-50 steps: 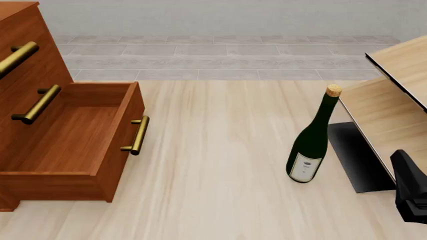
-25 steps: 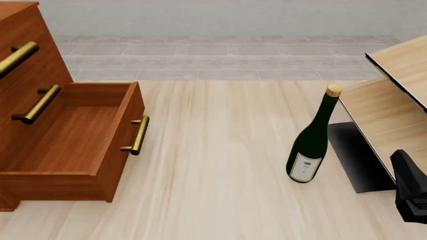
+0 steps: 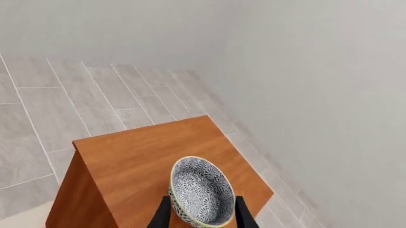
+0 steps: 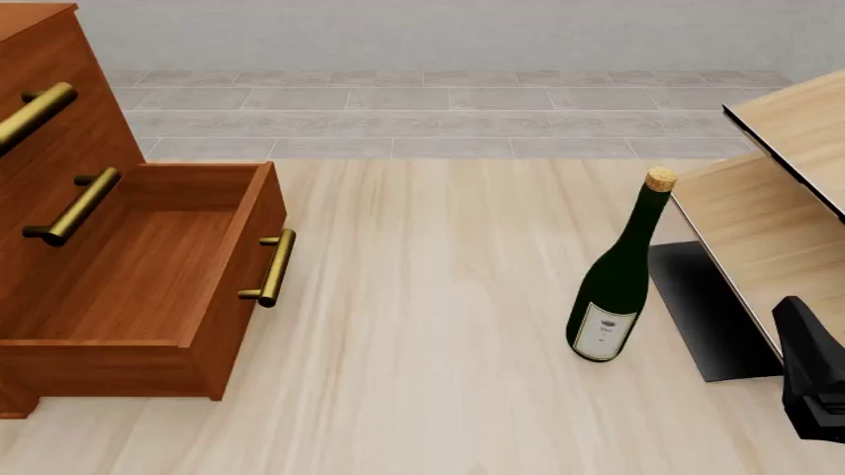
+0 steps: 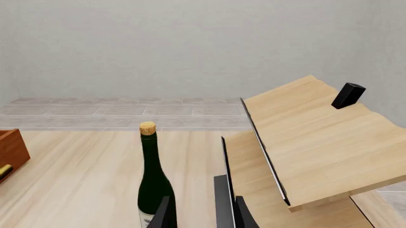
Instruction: Put the bowl on top of the cabinet.
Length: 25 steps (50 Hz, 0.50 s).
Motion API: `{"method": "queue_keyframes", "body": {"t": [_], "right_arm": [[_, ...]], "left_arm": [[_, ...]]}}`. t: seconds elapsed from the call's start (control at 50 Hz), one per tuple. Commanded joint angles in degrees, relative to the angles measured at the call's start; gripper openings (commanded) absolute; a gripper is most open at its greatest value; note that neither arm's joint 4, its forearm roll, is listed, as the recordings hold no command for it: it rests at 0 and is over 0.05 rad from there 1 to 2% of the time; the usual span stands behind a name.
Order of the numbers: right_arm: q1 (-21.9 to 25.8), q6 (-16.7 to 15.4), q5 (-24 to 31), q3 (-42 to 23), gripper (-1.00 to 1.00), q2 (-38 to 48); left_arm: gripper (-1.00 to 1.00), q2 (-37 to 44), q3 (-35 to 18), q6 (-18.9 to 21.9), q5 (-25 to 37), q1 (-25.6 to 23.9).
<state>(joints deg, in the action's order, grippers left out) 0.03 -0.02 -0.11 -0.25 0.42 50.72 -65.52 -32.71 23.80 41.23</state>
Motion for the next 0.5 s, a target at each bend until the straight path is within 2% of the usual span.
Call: {"method": "queue_keyframes", "body": {"t": [0.02, 0.26, 0.5], "right_arm": [[0.0, 0.0, 0.0, 0.0, 1.0, -0.01], [0.0, -0.01, 0.0, 0.0, 1.0, 0.01], [-0.01, 0.0, 0.0, 0.0, 1.0, 0.0]], "left_arm": [[1.0, -2.35, -0.94, -0.54, 1.02, 0.06], [1.0, -3.85, -1.11, -0.36, 1.15, 0.56], [1.0, -6.4, -1.83, -0.59, 1.5, -1.86]]}}
